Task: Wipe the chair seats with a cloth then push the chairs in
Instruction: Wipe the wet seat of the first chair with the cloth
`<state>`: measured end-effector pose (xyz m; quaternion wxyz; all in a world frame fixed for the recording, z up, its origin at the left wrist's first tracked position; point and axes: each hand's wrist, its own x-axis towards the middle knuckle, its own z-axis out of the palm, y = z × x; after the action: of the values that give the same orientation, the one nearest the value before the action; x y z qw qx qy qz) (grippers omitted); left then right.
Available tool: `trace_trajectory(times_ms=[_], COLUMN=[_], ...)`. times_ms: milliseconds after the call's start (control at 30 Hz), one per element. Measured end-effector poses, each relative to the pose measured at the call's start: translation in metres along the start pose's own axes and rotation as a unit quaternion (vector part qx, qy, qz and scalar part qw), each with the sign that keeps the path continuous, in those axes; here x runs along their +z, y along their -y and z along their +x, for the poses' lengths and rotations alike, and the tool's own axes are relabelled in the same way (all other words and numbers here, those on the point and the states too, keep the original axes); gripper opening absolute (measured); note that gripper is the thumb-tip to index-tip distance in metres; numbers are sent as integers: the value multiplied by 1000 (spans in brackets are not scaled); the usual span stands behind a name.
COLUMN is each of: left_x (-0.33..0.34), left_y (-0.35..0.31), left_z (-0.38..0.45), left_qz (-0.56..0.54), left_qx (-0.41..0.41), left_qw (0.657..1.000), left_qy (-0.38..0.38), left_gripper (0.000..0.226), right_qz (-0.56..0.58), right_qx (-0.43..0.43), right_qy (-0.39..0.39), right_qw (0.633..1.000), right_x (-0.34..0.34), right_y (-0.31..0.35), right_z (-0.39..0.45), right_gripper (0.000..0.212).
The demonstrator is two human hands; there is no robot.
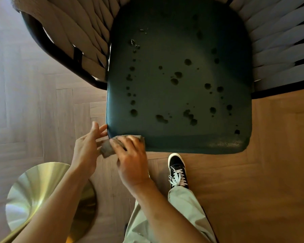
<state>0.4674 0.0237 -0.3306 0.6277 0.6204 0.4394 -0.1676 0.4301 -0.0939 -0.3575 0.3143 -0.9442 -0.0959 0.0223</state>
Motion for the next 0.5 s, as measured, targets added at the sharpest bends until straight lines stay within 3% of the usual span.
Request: trace_trajectory(times_ms=[100, 500], left_x=[4, 15], left_y=[-2, -7], left_z=[-1, 4], left_qz=[66, 277], left_qx=[40, 145], left_qw=[997, 946], left_qy=[-11, -79], left_gripper=[34, 48], right_qz=[-30, -185], right_qx=[3, 137], right_qy=[-25, -116], right_qw=[999, 966], right_x=[-24, -151], right_y=[-30, -197], right_z=[-6, -45], right_gripper=[42, 42])
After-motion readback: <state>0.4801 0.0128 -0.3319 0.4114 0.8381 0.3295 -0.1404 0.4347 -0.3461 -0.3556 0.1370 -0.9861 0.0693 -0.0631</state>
